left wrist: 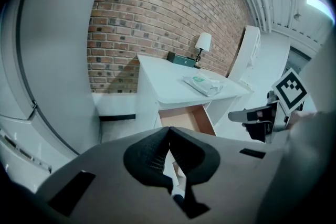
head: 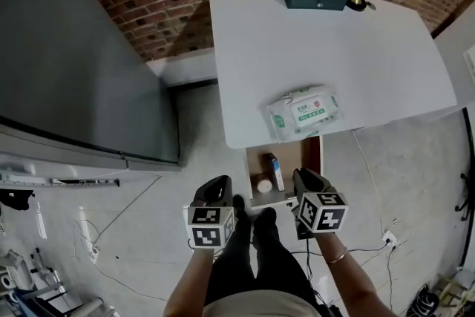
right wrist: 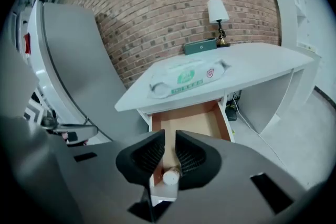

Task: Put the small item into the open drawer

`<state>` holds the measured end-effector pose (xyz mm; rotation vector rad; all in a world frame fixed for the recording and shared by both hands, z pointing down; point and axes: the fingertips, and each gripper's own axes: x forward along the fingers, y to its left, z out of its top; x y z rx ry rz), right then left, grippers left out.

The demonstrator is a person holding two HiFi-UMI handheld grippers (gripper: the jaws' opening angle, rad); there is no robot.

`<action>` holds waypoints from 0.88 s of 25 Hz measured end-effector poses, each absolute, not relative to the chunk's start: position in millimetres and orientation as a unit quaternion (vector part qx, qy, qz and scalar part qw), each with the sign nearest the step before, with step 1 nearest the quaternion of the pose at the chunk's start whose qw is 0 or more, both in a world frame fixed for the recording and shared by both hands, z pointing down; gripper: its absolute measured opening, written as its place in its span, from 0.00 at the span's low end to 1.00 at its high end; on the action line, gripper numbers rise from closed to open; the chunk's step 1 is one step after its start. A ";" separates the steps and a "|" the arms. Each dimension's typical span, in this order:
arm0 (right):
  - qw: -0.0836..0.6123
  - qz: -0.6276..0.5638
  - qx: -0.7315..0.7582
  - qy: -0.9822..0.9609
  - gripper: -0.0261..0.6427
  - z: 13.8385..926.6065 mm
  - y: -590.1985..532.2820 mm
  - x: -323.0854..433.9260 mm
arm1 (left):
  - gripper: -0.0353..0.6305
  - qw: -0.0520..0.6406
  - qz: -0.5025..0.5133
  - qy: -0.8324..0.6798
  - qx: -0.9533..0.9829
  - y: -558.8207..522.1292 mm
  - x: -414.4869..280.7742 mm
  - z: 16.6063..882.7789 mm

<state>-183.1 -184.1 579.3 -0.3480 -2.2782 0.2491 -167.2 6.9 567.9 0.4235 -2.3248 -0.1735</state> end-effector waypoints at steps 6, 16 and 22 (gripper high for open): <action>0.342 0.128 -0.138 -0.921 0.11 508.2 -202.7 -175.4 | 0.09 0.364 -0.056 -0.915 0.164 6.2 -154.2 541.5; 0.261 0.141 -0.155 -0.942 0.07 408.5 -219.8 -144.1 | 0.09 0.322 -0.028 -0.929 0.178 -11.7 -144.9 474.6; 0.228 0.135 -0.164 -0.950 0.06 375.4 -222.5 -120.4 | 0.09 0.304 -0.013 -0.933 0.190 -23.9 -137.7 449.0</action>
